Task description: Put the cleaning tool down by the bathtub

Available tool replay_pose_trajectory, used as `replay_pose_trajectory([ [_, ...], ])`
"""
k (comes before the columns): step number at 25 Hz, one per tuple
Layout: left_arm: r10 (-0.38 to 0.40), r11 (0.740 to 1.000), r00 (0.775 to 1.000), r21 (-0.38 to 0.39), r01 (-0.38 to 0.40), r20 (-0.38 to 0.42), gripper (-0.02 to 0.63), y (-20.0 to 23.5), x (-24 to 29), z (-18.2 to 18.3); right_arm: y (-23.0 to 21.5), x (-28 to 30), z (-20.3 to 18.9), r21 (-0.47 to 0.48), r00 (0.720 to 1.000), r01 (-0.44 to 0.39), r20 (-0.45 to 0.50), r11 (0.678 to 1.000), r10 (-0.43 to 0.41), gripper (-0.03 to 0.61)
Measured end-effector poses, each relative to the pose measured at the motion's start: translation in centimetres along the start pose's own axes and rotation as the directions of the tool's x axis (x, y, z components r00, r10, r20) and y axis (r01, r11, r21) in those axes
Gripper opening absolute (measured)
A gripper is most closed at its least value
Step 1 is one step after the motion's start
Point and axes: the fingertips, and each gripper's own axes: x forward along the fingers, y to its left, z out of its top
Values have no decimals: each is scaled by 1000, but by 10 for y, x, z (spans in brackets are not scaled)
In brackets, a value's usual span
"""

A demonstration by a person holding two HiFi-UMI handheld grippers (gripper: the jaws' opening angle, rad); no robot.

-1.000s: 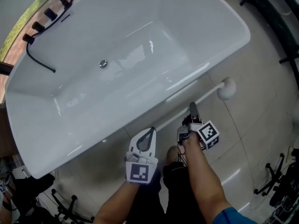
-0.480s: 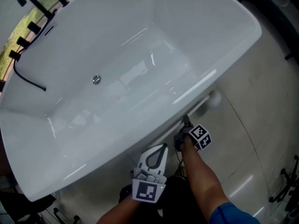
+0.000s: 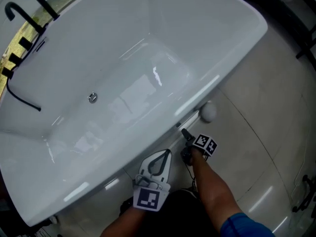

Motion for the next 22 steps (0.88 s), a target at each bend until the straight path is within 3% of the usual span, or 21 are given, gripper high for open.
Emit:
replay_pose_trajectory([
  [3, -39, 999, 999, 4, 39, 2, -5, -14, 2, 3, 8, -20, -1, -10, 1000, -14, -13, 1000, 14, 270],
  [5, -47, 999, 999, -15, 47, 1, -5, -19, -1, 5, 17, -40, 1, -40, 1000, -19, -6, 999, 19, 236],
  [7, -40, 998, 999, -41, 39, -8, -5, -17, -8, 12, 34, -64, 5, -94, 999, -32, -1, 995, 32, 177],
  [10, -40, 997, 998, -74, 37, -38, -5, -18, -23, 32, 66, -110, 2, -221, 998, -46, -43, 974, 37, 166],
  [14, -38, 992, 998, -119, 31, -57, -5, -24, -56, 90, 113, -183, -5, -387, 998, -27, -61, 922, 3, 147],
  [16, -36, 991, 998, -131, 28, -56, -5, -26, -70, 125, 142, -216, -3, -429, 999, -23, -44, 903, 4, 98],
  [22, -39, 988, 998, -149, 31, -53, -5, -33, -116, 227, 261, -327, -4, -557, 996, -63, 15, 828, 86, 62],
])
